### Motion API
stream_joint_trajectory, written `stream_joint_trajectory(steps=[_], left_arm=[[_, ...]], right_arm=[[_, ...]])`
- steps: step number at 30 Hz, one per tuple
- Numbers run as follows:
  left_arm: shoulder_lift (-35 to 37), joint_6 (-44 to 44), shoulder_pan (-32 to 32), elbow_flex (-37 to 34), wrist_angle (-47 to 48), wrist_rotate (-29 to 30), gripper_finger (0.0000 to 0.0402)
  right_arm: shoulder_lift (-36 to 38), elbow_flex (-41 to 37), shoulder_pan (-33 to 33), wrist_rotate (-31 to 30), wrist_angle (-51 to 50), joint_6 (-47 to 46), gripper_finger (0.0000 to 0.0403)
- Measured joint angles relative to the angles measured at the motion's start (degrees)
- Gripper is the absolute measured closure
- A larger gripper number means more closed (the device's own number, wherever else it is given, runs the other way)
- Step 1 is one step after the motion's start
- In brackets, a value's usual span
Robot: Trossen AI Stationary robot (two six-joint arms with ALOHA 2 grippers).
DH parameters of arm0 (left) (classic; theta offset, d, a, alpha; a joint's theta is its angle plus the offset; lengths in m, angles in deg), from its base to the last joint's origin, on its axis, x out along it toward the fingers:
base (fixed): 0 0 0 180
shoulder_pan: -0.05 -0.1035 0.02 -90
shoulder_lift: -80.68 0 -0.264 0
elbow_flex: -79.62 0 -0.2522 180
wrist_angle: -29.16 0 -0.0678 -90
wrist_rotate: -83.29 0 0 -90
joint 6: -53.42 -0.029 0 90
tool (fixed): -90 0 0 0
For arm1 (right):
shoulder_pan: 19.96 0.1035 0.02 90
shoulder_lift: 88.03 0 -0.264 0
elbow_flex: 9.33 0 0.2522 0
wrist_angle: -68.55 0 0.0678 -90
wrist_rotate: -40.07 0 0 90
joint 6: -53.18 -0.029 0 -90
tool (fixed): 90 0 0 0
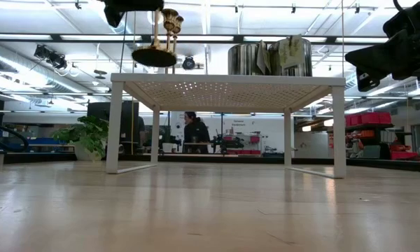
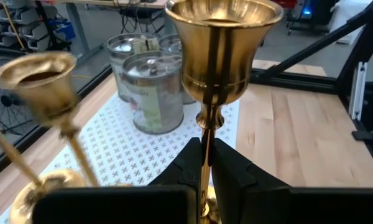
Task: Pick & Place candle stick holders
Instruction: Return to Home Position
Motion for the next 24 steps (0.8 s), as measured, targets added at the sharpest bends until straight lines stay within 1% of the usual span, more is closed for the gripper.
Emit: stream_joint_trajectory(steps=[6,17,24], left_arm=[[2.9,0.3,0.0,-3.2,-0.5,0.0,0.0371],[2.9,0.9,-1.4,-5.1,-0.9,-0.1,0.0371],[2.9,0.8,-3.4,-5.1,-1.5,-2.1,0.0371]], right_arm=[[0.0,0.0,0.0,0.0,0.0,0.0,0.0382],[0.0,0.0,0.0,0.0,0.0,0.0,0.0382],[0.0,0.0,0.0,0.0,0.0,0.0,0.0382]])
